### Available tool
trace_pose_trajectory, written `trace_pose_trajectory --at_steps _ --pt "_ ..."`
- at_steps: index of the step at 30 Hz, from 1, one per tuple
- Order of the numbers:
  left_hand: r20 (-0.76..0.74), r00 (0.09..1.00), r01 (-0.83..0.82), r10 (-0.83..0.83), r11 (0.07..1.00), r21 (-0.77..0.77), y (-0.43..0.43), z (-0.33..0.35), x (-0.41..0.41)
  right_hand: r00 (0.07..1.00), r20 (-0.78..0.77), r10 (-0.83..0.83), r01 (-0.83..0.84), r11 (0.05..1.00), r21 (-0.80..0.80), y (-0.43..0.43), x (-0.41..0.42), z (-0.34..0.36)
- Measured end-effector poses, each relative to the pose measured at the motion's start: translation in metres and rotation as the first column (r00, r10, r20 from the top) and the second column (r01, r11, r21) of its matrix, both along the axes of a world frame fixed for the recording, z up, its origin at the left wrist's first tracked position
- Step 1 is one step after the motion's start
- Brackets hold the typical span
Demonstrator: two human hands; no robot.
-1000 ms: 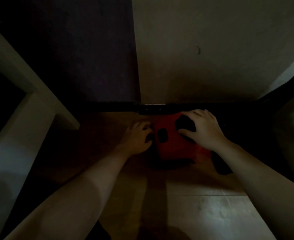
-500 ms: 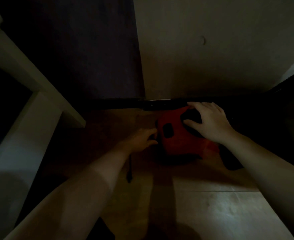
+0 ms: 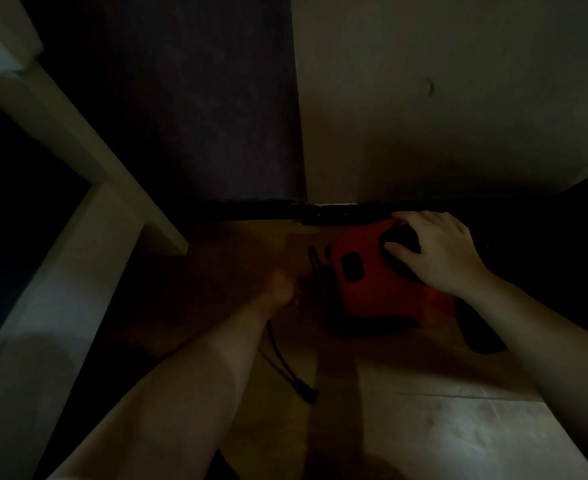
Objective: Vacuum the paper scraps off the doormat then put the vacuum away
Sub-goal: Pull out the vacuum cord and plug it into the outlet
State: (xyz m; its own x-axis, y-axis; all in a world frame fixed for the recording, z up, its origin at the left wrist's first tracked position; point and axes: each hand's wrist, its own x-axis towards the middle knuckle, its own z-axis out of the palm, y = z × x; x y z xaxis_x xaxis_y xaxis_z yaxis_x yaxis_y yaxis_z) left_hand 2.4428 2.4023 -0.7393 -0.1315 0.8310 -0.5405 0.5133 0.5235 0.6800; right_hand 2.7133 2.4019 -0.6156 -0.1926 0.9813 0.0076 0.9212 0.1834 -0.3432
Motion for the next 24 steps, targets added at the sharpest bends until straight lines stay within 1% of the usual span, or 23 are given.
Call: trace_pose_trajectory --at_steps 1,2,3,5,7,10,11,12,15,16,17,18,19,20,21,22,23,24 --pt "0.062 0.993 -0.102 0.097 0.992 0.078 0.006 0.004 -0.001 1.0 0.0 -0.002 0.002 1.0 -0.005 0.0 0.0 0.0" --pt "0.116 0.985 -0.147 0.13 0.977 0.153 0.012 0.01 0.0 1.0 -0.002 -0.006 0.006 1.0 -0.009 0.0 -0.001 0.001" --pt "0.18 0.976 -0.159 0.121 0.963 0.216 0.018 0.018 0.003 1.0 -0.003 -0.01 0.01 1.0 -0.009 0.001 -0.002 0.0" --pt "0.273 0.962 -0.103 0.015 0.945 0.31 0.022 0.03 0.015 1.0 -0.001 -0.016 0.016 1.0 -0.005 0.001 -0.003 0.0" --pt "0.289 0.951 0.007 -0.113 0.939 0.344 0.019 0.037 0.026 1.0 -0.003 -0.021 0.021 1.0 -0.008 0.001 -0.003 0.001" --pt "0.207 0.952 0.133 -0.224 0.916 0.379 0.012 0.037 0.031 1.0 -0.005 -0.015 0.015 1.0 -0.008 0.0 -0.003 0.002" --pt "0.199 0.954 0.134 -0.225 0.912 0.388 0.011 0.037 0.03 1.0 -0.001 -0.01 0.01 1.0 -0.008 0.0 -0.002 0.002" --pt "0.216 0.956 0.101 -0.198 0.916 0.389 0.009 0.038 0.03 1.0 0.004 -0.005 0.005 1.0 -0.008 0.0 -0.002 0.003" --pt "0.308 0.951 -0.088 -0.024 0.935 0.343 0.004 0.045 0.031 1.0 0.001 -0.004 0.004 1.0 -0.01 0.0 -0.001 0.004" --pt "0.321 0.947 -0.107 -0.013 0.929 0.354 0.003 0.046 0.03 1.0 -0.001 -0.004 0.004 1.0 -0.008 0.0 -0.001 0.003" --pt "0.311 0.949 -0.076 -0.052 0.92 0.385 0.001 0.047 0.028 1.0 0.001 -0.005 0.005 1.0 -0.006 0.001 -0.001 0.003" --pt "0.281 0.951 -0.003 -0.127 0.908 0.42 -0.002 0.048 0.025 1.0 0.007 -0.005 0.005 1.0 -0.008 0.001 -0.001 0.003" --pt "0.214 0.952 0.102 -0.221 0.884 0.456 -0.004 0.049 0.021 1.0 0.011 -0.004 0.004 1.0 -0.012 0.002 -0.001 0.003" --pt "0.097 0.944 0.232 -0.315 0.843 0.485 -0.005 0.049 0.016 1.0 0.012 -0.004 0.004 1.0 -0.013 0.001 -0.001 0.003" --pt "-0.079 0.918 0.377 -0.39 0.79 0.483 -0.005 0.049 0.011 1.0 0.01 -0.006 0.006 1.0 -0.014 0.001 -0.001 0.003" --pt "-0.255 0.867 0.499 -0.429 0.745 0.443 -0.004 0.049 0.007 1.0 0.006 -0.008 0.008 1.0 -0.012 0.001 -0.001 0.004" --pt "-0.377 0.811 0.577 -0.448 0.72 0.386 -0.004 0.05 0.004 1.0 0.003 -0.01 0.01 1.0 -0.011 0.001 -0.001 0.004" --pt "-0.439 0.769 0.621 -0.464 0.706 0.341 -0.004 0.051 0.002 1.0 0.003 -0.012 0.012 1.0 -0.01 0.002 -0.001 0.004"
